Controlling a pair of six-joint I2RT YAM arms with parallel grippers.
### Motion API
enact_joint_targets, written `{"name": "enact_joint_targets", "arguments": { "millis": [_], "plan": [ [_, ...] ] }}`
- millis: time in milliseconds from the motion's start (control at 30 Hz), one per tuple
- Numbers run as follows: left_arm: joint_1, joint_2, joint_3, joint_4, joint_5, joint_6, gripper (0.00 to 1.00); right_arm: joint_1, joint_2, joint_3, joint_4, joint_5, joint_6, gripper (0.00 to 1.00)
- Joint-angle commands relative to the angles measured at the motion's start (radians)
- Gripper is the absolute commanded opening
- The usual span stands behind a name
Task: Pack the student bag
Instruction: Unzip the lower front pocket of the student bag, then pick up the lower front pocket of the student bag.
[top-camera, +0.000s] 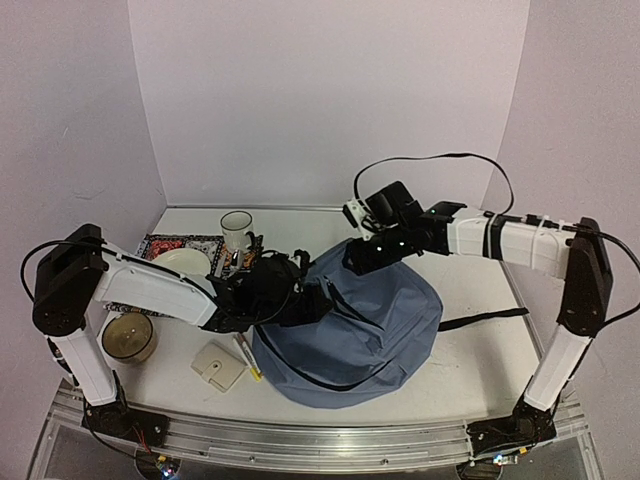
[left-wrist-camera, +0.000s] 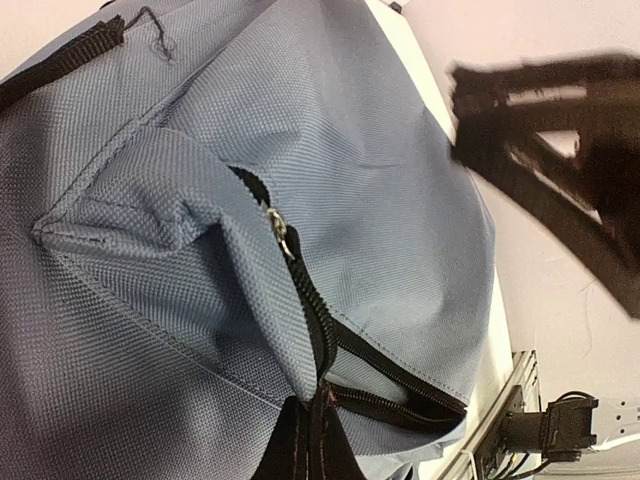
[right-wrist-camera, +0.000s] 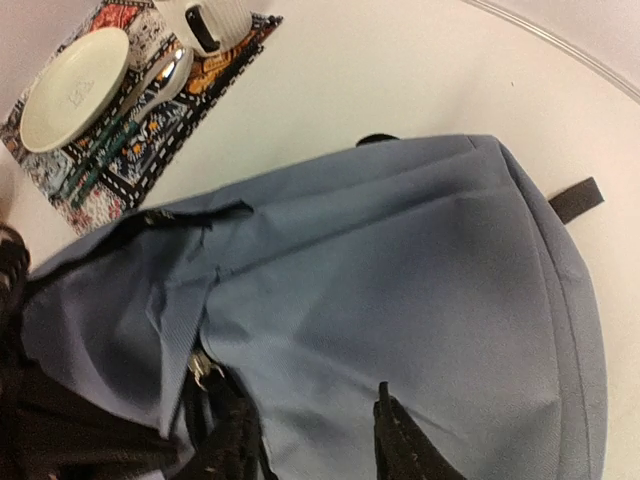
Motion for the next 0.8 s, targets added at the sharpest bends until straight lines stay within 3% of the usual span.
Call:
{"name": "enact_joint_targets", "arguments": {
  "millis": [0,200,500,767],
  "plan": [
    [-0.002,-0.008,-0.001,-0.019,0.038,-0.016,0.0,0.008,-0.126,-0.134,0.009,0.03,-0.012,0.45],
    [0.0,-0.012,-0.01,-0.024,0.02,-0.039,0.0,0.061,-0.14,-0.232,0.015,0.149,-0.033,0.63],
    [0.0,-0.014,-0.015,-0.067,-0.002,-0.066,0.0,0.158,-0.011,-0.197,-0.044,0.291,-0.065,0.85],
    [0.0,-0.032,-0.017,-0.081,-0.021,-0.061,0.0,0.172,0.05,-0.185,-0.156,0.502,-0.013,0.87]
  ]
}}
